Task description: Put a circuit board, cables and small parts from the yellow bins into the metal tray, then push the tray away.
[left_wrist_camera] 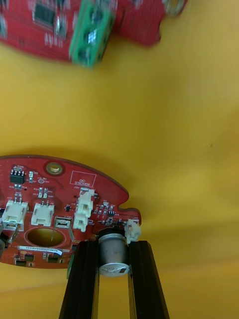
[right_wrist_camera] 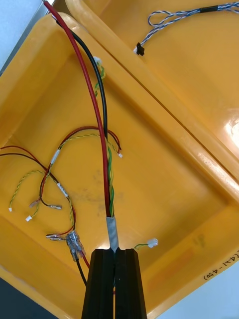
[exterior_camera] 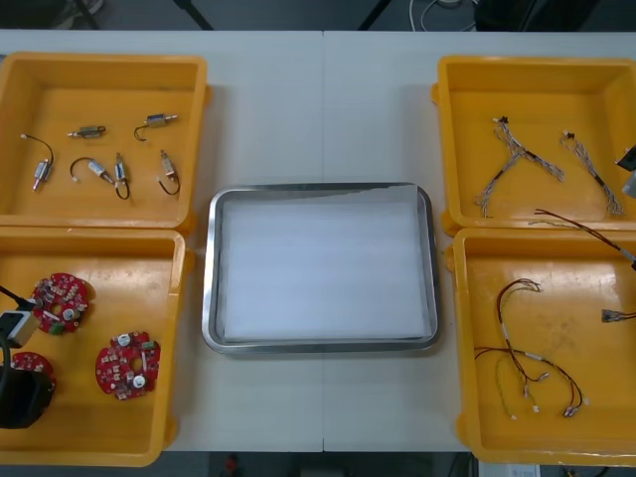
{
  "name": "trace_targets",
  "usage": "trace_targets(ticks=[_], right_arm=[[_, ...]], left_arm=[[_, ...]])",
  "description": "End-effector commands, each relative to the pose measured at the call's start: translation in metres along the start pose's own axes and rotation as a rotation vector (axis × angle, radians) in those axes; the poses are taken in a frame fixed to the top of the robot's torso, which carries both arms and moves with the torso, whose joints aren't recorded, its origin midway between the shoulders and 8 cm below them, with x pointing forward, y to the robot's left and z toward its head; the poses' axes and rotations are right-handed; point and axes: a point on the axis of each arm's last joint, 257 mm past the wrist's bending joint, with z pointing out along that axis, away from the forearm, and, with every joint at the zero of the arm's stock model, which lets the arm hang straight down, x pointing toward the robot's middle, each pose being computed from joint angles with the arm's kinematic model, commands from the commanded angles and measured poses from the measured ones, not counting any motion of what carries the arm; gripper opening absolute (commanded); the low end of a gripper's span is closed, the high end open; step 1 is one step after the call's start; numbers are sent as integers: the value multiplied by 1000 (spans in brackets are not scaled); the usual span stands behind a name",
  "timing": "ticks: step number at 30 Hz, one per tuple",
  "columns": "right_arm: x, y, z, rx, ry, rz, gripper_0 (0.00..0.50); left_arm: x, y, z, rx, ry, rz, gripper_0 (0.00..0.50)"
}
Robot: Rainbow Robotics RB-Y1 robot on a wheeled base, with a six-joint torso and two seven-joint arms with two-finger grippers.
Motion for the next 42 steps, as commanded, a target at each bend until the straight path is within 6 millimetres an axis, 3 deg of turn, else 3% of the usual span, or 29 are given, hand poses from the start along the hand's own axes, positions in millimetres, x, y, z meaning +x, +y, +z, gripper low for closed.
trace_targets(ticks=[1,10,18,28,30,42], right_arm=[[-8,-11,-17,83,-3,-18,0],[-13,7,-7,125,31,-119,0],[-16,19,-5,107,26,-158,0],[-17,25,-4,89,27,-173,0],[-17,25,-3,88,26,-172,0],[-17,27,-3,81,25,-175,0]], left_arm=[[-32,12,-20,-45,-19,93,0],[-60,15,-75,-92,-11,97,0],[-83,-1,-135,-58,-2,79,0],[-115,-50,-176,-11,-23,173,0],[-119,-68,-181,-1,-23,188,0],[-148,-178,-173,75,-44,293,0]])
